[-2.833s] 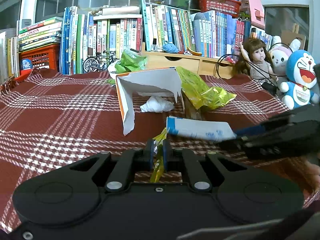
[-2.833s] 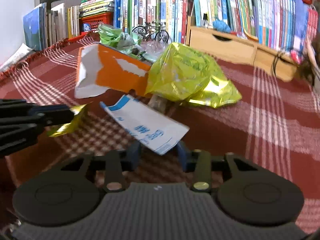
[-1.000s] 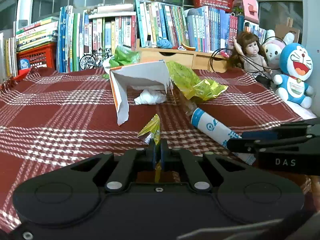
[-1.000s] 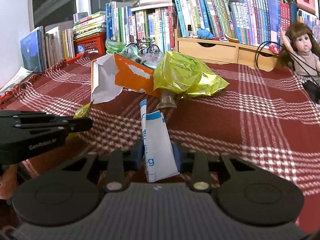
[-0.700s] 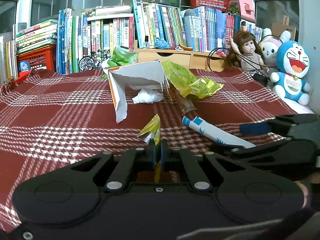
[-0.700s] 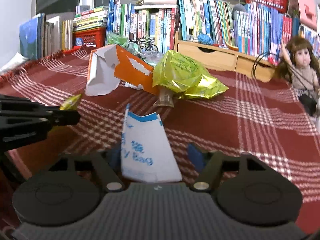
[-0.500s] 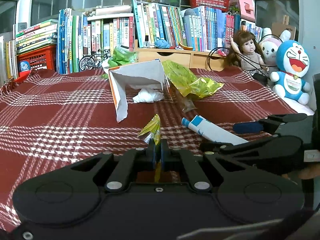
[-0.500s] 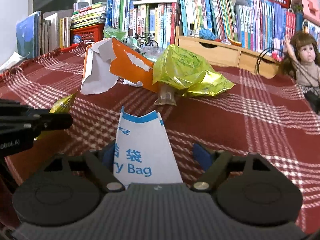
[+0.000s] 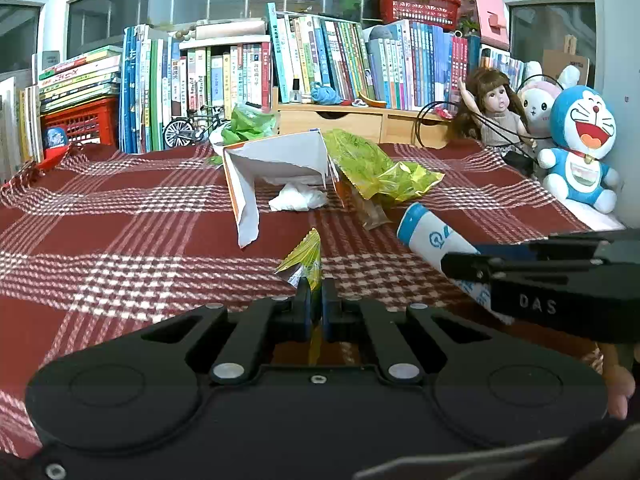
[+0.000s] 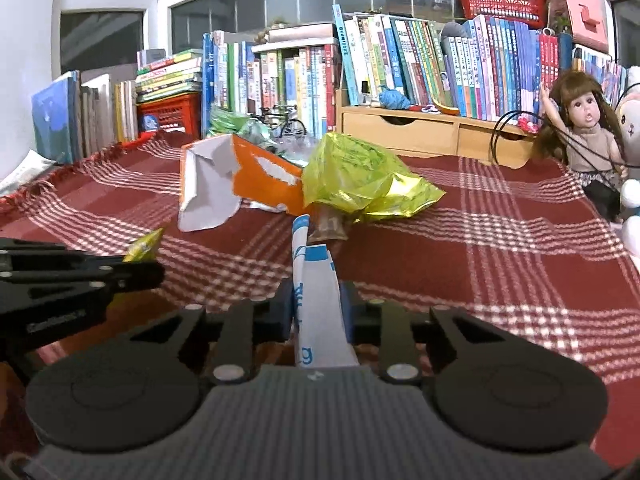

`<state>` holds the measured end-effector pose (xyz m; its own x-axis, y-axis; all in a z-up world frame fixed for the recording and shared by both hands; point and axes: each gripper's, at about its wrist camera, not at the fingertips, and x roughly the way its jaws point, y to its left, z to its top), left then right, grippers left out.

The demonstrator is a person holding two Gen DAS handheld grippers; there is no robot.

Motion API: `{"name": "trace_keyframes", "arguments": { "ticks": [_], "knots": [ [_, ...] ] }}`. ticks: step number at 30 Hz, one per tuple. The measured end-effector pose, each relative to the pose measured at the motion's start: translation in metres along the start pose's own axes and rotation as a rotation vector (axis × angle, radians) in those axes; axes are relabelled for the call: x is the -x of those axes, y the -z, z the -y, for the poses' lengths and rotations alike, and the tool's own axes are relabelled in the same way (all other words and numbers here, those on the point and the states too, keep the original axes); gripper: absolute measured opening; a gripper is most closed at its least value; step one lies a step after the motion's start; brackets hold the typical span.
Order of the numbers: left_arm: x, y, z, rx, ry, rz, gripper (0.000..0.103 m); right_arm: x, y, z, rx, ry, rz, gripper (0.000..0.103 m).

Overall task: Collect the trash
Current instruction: 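Carry the wrapper strip and white-blue bag down into the black bin and open both tools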

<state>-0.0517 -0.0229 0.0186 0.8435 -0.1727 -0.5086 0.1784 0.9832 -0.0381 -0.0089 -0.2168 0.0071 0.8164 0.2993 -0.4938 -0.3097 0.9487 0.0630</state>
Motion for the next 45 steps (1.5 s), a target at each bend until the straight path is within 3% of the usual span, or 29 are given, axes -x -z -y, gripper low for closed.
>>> {"name": "trace_keyframes", "arguments": {
  "ticks": [14, 22, 27, 33, 45],
  "knots": [
    [0.051, 0.036, 0.012, 0.044, 0.041, -0.027, 0.005, 0.056, 0.039, -0.019, -0.124, -0.079, -0.04, 0.029],
    [0.08, 0.065, 0.015, 0.048, 0.043, -0.07, 0.005, 0.094, 0.068, -0.034, -0.155, -0.08, -0.069, 0.029],
    [0.083, 0.084, 0.012, 0.102, 0.039, -0.144, 0.005, 0.105, 0.094, -0.041, -0.223, -0.099, -0.155, 0.029],
    [0.081, 0.11, 0.012, 0.096, 0.009, -0.225, 0.005, 0.099, 0.124, -0.041, -0.307, -0.096, -0.264, 0.028],
    [0.034, 0.166, 0.007, 0.137, -0.043, -0.487, 0.005, 0.054, 0.163, -0.038, -0.429, -0.107, -0.408, 0.028]
  ]
}}
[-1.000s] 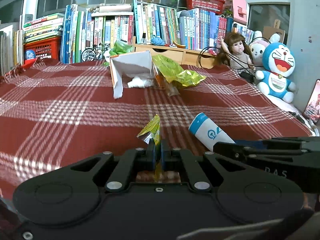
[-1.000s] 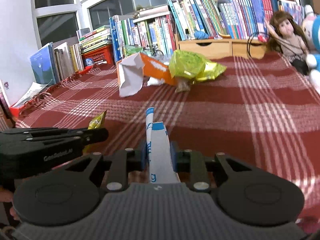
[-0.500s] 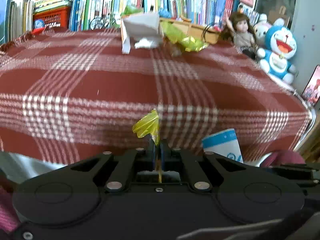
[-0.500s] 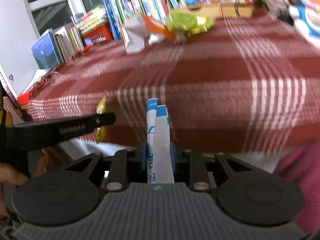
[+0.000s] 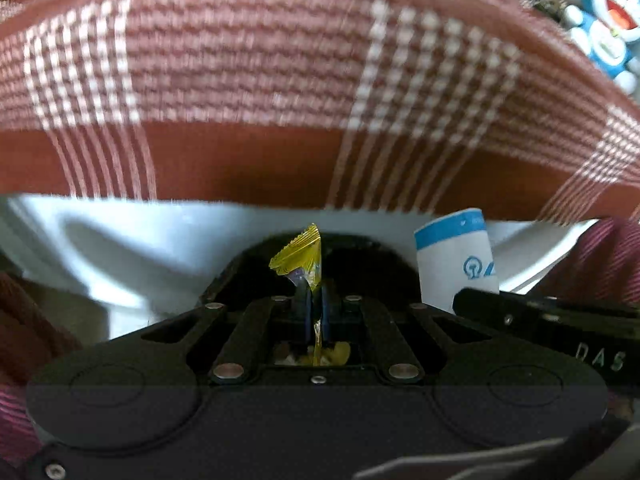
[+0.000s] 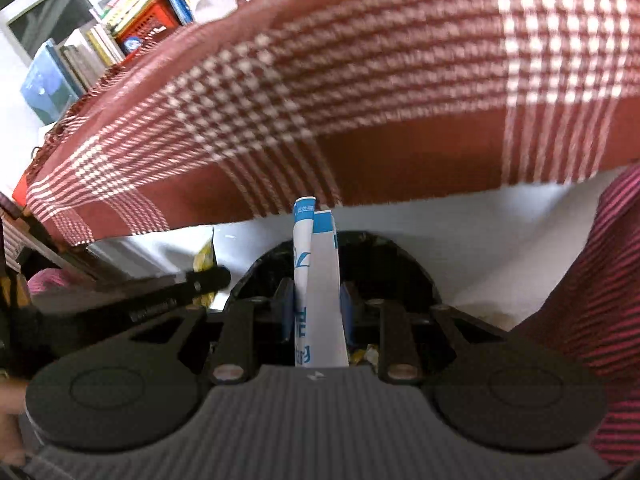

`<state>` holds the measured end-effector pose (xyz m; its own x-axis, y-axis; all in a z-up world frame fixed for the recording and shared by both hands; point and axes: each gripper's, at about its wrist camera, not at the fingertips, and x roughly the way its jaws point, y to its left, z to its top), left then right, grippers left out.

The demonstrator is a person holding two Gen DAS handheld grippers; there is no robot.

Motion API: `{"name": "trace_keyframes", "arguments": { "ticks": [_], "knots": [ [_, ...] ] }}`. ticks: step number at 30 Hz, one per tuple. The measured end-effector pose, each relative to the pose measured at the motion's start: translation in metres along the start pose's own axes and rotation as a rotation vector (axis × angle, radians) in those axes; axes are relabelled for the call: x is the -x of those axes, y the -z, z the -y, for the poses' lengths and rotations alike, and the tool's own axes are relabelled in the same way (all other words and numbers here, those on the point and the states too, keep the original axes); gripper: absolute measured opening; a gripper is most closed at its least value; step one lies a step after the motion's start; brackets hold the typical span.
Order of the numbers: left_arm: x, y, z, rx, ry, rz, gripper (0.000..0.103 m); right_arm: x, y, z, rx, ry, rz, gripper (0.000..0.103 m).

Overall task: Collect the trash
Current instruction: 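Carry the wrapper strip and white-blue bag down into the black bin and open both tools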

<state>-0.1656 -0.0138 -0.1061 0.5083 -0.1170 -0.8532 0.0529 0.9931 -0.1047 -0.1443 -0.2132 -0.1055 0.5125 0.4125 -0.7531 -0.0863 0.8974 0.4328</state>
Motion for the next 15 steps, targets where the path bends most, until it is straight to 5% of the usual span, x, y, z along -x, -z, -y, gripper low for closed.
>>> {"name": "trace_keyframes", "arguments": {
  "ticks": [9, 15],
  "knots": [
    [-0.018, 0.006, -0.004, 0.006, -0.027, -0.034, 0.009, -0.029, -0.003, 0.009, -0.075, -0.006, -0.055, 0.033],
    [-0.028, 0.004, -0.009, 0.01, -0.024, -0.04, 0.01, -0.026, -0.005, 0.014, -0.078, -0.013, -0.048, 0.048]
  ]
}}
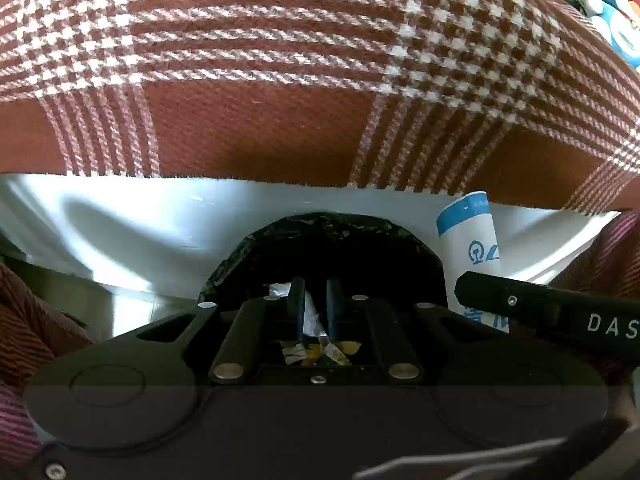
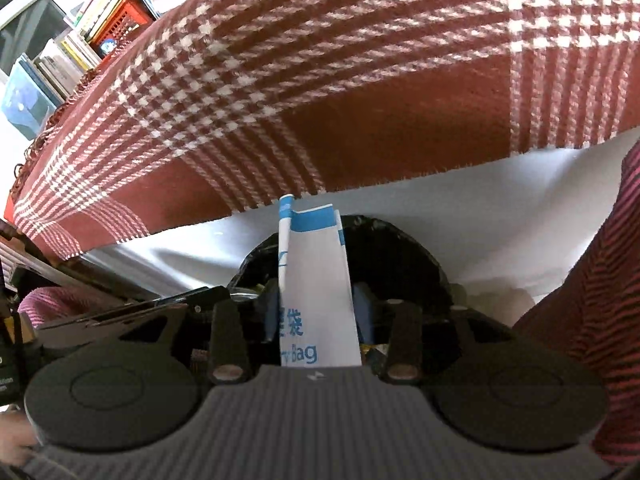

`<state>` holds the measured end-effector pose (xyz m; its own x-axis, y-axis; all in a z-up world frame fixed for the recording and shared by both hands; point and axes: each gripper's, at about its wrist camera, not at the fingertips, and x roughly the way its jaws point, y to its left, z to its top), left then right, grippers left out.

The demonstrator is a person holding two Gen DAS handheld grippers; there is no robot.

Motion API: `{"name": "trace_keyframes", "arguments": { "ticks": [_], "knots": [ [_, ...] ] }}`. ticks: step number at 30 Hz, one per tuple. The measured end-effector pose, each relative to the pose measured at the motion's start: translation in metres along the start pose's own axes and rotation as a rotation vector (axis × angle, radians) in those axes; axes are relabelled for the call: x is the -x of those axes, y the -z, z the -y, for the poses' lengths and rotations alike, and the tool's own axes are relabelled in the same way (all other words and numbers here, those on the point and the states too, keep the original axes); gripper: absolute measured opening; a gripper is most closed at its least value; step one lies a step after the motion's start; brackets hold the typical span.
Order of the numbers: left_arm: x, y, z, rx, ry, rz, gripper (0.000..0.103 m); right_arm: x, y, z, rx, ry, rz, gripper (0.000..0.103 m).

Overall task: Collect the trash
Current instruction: 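Carry the wrapper strip and white-blue bag down into the black bin and open both tools, then raise both empty tools back over the table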

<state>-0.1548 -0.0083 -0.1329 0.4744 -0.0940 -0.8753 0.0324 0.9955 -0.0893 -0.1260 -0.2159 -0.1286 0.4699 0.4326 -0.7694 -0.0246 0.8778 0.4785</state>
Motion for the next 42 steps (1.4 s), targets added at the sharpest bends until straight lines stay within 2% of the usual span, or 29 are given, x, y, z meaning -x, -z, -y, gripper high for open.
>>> {"name": "trace_keyframes", "arguments": {
  "ticks": [1, 4, 8, 13, 18, 25, 33, 42],
  "knots": [
    [0.0, 0.0, 0.0, -0.001, -0.002, 0.001, 0.011, 0.001, 0.0, 0.0, 0.001, 0.001, 0.001, 0.054],
    [0.002, -0.002, 0.0, -0.002, -0.004, 0.006, 0.022, 0.002, -0.001, 0.0, 0.004, 0.003, 0.003, 0.064],
    [0.009, -0.005, 0.003, -0.011, -0.012, 0.019, 0.034, 0.003, -0.003, -0.003, 0.022, 0.009, -0.001, 0.068],
    [0.017, -0.009, 0.004, -0.011, -0.015, 0.031, 0.039, 0.007, -0.006, -0.005, 0.046, 0.003, 0.008, 0.075],
    [0.035, -0.015, 0.003, -0.014, -0.001, 0.07, 0.042, 0.02, -0.011, -0.01, 0.091, -0.005, 0.032, 0.078],
    [0.082, -0.034, 0.011, -0.12, 0.013, 0.213, 0.053, 0.067, -0.035, -0.022, 0.226, -0.026, 0.156, 0.082],
    [0.119, -0.068, 0.022, -0.167, 0.053, 0.352, 0.067, 0.121, -0.078, -0.027, 0.288, -0.063, 0.331, 0.088],
    [0.126, -0.116, 0.032, -0.207, 0.054, 0.456, 0.078, 0.134, -0.132, -0.026, 0.33, 0.0, 0.458, 0.092]
  ]
}}
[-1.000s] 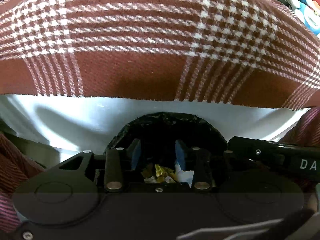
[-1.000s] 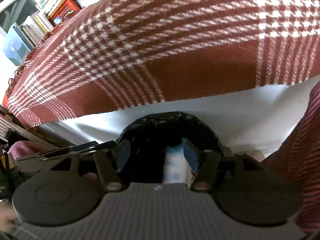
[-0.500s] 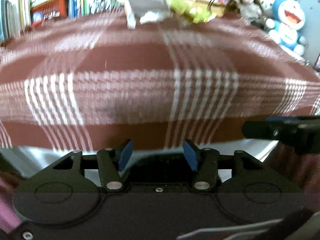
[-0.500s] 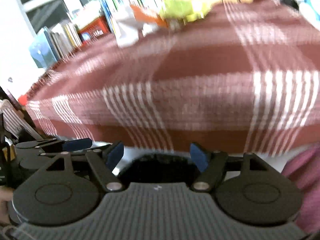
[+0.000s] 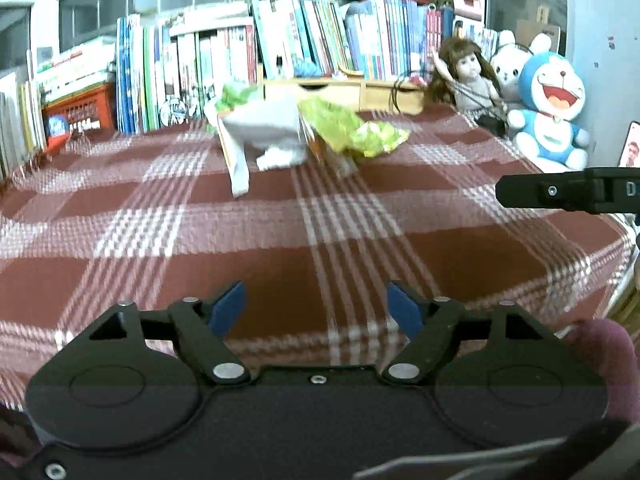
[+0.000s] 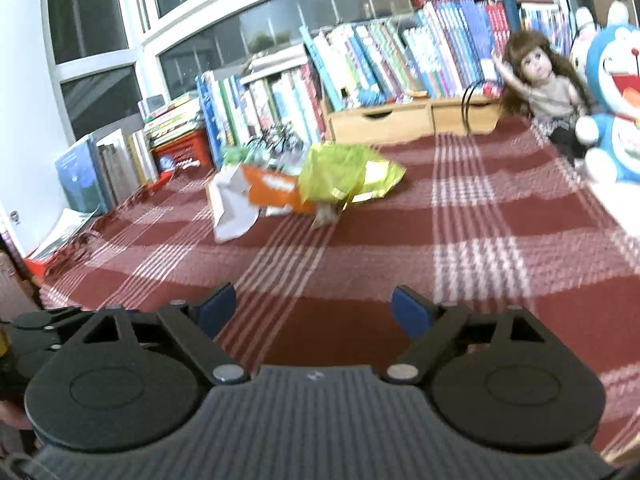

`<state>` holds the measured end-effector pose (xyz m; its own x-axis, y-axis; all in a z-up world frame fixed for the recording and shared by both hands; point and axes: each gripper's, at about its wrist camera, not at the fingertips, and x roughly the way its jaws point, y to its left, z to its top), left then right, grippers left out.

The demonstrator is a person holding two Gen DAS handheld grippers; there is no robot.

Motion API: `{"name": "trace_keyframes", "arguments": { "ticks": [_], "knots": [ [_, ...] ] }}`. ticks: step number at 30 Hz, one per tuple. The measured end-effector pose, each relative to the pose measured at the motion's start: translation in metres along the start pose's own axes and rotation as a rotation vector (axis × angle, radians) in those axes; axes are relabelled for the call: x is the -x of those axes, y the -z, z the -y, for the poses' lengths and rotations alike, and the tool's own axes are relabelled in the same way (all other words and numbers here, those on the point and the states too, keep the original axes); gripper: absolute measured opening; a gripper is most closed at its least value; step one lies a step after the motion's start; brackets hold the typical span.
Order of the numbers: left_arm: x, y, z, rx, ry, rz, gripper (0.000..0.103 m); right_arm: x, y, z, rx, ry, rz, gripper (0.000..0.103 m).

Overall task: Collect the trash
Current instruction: 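Raise both empty tools back over the table, then grasp the orange-white box with the left tool while the right tool grasps the yellow foil bag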

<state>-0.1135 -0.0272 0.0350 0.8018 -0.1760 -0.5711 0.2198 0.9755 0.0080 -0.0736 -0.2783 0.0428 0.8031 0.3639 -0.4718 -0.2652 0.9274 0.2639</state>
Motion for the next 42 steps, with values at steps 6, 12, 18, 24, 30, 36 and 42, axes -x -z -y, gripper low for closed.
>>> {"name": "trace_keyframes", "arguments": {
  "ticks": [6, 12, 18, 24, 30, 36, 42],
  "knots": [
    [-0.021, -0.032, -0.01, 0.01, -0.041, 0.055, 0.082, -0.026, -0.03, 0.01, 0.064, 0.059, 0.062, 0.093],
    [-0.052, -0.063, -0.032, 0.084, -0.054, 0.082, 0.083, -0.061, -0.059, 0.024, 0.08, 0.111, 0.102, 0.093],
    [-0.08, -0.088, -0.051, 0.16, -0.067, 0.119, 0.083, -0.107, -0.079, 0.04, 0.044, 0.138, 0.063, 0.093],
    [-0.097, -0.105, -0.075, 0.276, 0.008, 0.194, 0.101, -0.151, -0.09, 0.069, -0.154, 0.079, -0.001, 0.093],
    [-0.116, -0.114, -0.102, 0.462, 0.025, 0.213, 0.102, -0.186, -0.087, 0.086, -0.283, 0.048, -0.044, 0.097],
    [-0.148, -0.118, -0.125, 0.62, 0.056, 0.147, 0.103, -0.215, -0.085, 0.096, -0.394, 0.028, -0.066, 0.098],
    [-0.191, -0.113, -0.127, 0.692, 0.118, 0.019, 0.102, -0.234, -0.085, 0.093, -0.431, -0.006, -0.095, 0.092]
  ]
}}
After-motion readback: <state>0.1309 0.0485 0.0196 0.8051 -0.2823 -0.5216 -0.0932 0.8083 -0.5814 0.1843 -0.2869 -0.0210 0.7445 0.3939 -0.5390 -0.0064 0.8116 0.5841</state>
